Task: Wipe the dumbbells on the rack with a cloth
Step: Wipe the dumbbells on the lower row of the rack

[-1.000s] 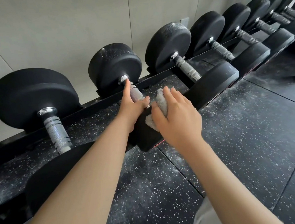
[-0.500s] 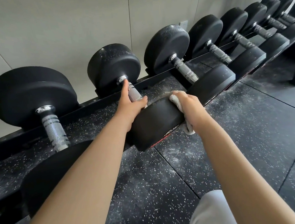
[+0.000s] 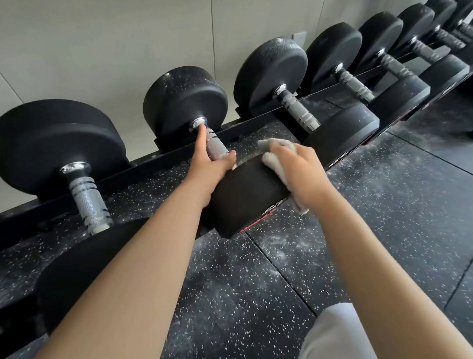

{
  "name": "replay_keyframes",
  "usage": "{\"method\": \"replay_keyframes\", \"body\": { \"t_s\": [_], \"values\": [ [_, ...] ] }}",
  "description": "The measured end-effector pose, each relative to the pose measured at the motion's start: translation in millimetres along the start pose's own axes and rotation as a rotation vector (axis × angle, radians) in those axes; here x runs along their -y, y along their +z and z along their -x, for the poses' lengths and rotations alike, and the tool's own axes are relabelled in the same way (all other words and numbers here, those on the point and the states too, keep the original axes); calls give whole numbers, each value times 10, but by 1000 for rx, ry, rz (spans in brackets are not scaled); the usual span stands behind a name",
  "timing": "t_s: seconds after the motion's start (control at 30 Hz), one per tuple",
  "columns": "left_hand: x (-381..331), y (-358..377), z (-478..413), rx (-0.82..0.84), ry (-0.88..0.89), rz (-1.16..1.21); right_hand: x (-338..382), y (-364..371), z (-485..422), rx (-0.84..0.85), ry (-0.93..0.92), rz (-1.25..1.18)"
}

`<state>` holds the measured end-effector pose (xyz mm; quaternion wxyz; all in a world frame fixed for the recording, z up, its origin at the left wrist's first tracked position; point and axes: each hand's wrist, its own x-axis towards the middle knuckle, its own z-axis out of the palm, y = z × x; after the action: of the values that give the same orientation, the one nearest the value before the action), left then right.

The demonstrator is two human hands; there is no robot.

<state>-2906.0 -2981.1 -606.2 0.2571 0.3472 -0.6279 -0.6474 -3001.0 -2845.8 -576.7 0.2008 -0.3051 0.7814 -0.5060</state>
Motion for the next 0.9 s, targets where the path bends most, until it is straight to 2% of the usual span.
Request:
{"method": "replay_keyframes", "body": {
  "t_s": [0.07,0.13,0.17,0.2,0.23,0.3,0.4,0.47,0.5,0.57,0.67,0.73,0.83,0.9],
  "values": [
    [6,15,-12,-11,1,14,-123,-55,-135,44,197,-215],
    [-6,14,-11,-6,-4,26,-189,-43,-176,85,494,-388],
    [-7,7,-14,-7,-9,25,-192,-29,-186,72,593,-431],
    [-1,2,-26,-10,-12,18,-174,-17,-179,47,616,-455],
    [0,-1,-33,-12,-13,13,-155,-3,-156,22,602,-446],
    [-1,-2,-31,-12,-24,6,-50,-18,-36,-42,458,-302],
    [14,-13,-50,-16,-24,-15,75,66,224,-123,99,181],
    [21,-26,-45,-22,-31,-24,122,165,349,-152,-58,431],
    [17,-31,-39,-31,-42,-24,118,196,361,-163,-82,445],
    [9,-27,-23,-66,-66,-36,71,160,255,-163,-52,306],
    [-39,2,-4,-138,-104,-70,-69,-23,-49,-20,100,25],
    [-46,14,-11,-162,-135,-69,-134,-79,-166,81,112,21],
    [-19,5,-85,-139,-184,-60,-132,-41,-98,24,83,4],
    [-21,-23,-104,-106,-220,-66,-35,16,73,-36,4,169]
  ]
}}
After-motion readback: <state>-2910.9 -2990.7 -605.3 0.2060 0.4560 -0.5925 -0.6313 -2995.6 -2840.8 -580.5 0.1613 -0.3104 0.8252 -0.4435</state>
